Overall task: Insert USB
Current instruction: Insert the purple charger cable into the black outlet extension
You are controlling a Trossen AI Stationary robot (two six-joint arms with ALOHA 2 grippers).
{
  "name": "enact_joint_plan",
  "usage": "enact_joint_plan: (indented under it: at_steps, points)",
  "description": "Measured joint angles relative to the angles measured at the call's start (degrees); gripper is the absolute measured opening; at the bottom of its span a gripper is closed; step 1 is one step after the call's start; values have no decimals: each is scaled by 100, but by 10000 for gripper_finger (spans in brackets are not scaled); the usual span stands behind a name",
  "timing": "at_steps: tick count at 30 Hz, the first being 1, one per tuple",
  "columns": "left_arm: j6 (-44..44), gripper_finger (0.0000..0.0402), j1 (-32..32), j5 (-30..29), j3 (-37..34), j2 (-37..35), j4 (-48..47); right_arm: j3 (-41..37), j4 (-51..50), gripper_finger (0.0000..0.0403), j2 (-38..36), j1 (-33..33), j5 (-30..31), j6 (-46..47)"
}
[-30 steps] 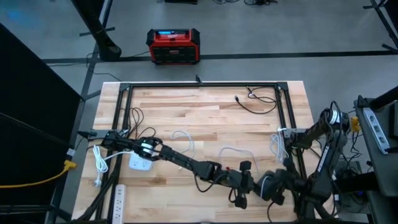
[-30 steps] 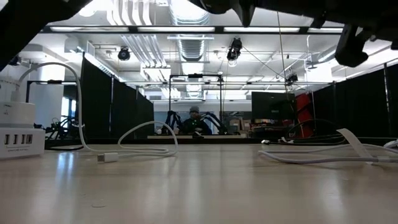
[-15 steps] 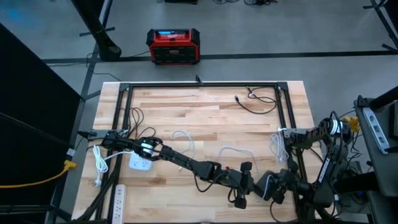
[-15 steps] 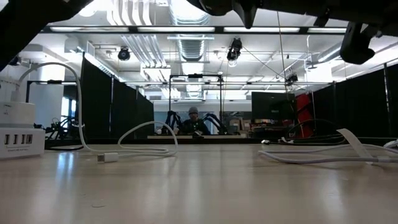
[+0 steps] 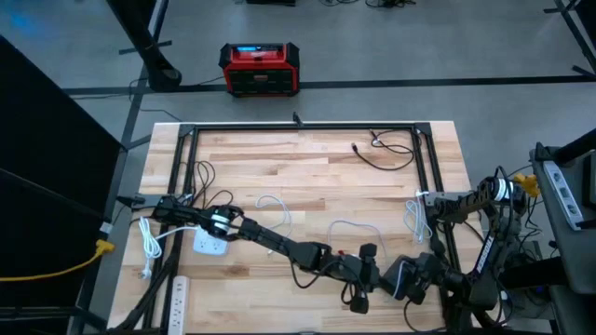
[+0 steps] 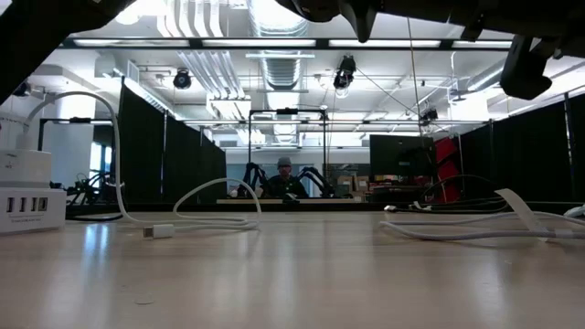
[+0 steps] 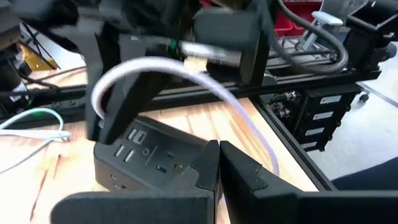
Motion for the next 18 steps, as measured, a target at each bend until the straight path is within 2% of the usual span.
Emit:
enact_joint_plan:
  at_steps: [11, 15, 18]
  points:
    - [-31, 0, 37, 68, 0, -2, 263, -162, -886, 17, -999, -451, 257, -362]
    - [-29, 0, 46, 86, -1, 9, 366, -259, -878, 17, -1564, -851, 587, -815]
    - [-27, 0, 48, 140, 2, 11, 454, -269, -791, 17, -1922, -1262, 599, -1266]
